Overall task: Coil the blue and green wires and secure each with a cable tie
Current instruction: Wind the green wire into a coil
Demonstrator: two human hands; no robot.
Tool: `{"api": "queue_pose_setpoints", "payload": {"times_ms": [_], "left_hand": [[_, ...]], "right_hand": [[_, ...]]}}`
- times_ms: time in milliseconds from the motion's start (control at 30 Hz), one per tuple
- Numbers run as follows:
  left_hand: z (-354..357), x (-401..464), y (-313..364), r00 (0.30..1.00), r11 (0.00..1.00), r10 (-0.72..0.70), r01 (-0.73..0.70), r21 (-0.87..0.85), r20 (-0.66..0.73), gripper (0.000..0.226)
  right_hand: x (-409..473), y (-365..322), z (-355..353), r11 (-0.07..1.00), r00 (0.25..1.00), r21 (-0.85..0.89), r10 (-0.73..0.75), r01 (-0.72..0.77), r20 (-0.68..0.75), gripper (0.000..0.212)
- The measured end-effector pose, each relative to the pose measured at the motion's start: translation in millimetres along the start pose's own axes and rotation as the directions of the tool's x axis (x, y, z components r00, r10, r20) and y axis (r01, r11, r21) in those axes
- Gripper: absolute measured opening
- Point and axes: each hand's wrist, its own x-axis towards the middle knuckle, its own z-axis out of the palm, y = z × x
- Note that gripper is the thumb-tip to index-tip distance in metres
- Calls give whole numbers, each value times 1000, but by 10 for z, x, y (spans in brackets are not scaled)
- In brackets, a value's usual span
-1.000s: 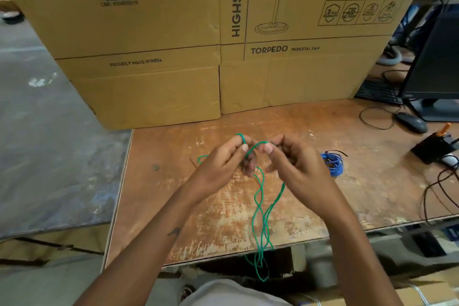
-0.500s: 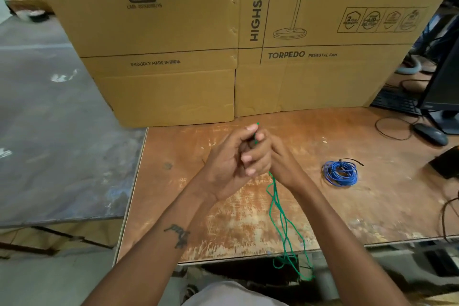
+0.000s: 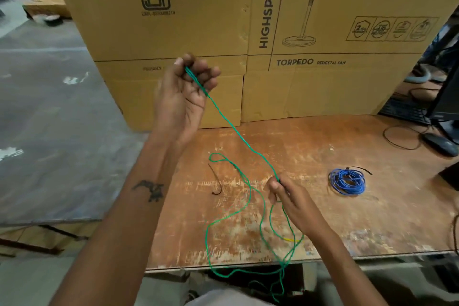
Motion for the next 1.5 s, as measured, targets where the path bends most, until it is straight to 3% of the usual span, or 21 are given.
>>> {"api": "queue_pose_setpoints", "payload": {"times_ms": [133,300,400,467,533,633,700,767,867,933,1067,1100,1167,1267,1367,1500], "left_hand": [[-163,-155,-544,996,996,-86,85,-35,-20,33],[-334,-303,-971,988,988,-152,151,-35,-25,37],[-402,-336,-1017,984,984,-178,177,-17,-24,36],[-442,-348,-1011,980,980,-201,201,-10,-11,35],[-479,-372,-1003,970,971,-241,241,-1,12,36],[-517,-413,-1031,962,961,-273,272,48,22,37],[-530,-439,-1074,962,957,-273,270,105,11,39],[-570,-464,-1122,965,942,-262,256,218,-2,40],[-687,-501,-1205,971,846,-240,218,486,-16,41],[-738,-569,-1251,968,749,-252,194,633,2,42],[-642,-833,-1267,955,473,-274,30,881,115,33],[-587,-913,-1261,937,491,-318,34,871,143,32],[-477,-1077,-1254,899,635,-411,164,755,151,39],[-345,-1248,-1264,905,777,-422,331,535,52,44],[-179,-1343,-1173,911,839,-408,347,419,64,42],[-21,-1244,-948,937,906,-341,304,294,80,36]], "right_hand": [[183,-348,33,981,996,190,51,-38,-67,38],[221,-648,79,1000,984,7,19,-19,-176,23],[141,-672,26,993,992,44,115,-113,-44,18],[84,-676,-36,974,977,103,191,-201,96,34],[30,-674,-96,963,957,67,251,-262,143,46],[-72,-783,-211,965,979,-191,196,-181,60,39],[-176,-981,-287,947,980,-307,141,-92,138,24],[-288,-1199,-327,966,964,-256,93,-26,251,22],[-390,-1413,-481,996,988,-93,25,-11,151,27],[-380,-1514,-630,996,992,-87,8,3,125,26],[-88,-1554,-769,997,987,-63,-29,40,160,27],[46,-1540,-777,998,993,-36,-50,54,106,26],[351,-1458,-782,998,996,-7,-63,62,-57,23],[793,-1265,-763,998,983,-41,-51,44,-176,18],[1018,-1038,-592,999,992,-33,2,-6,-125,10],[690,-717,-215,988,987,-127,105,-90,122,21]]}}
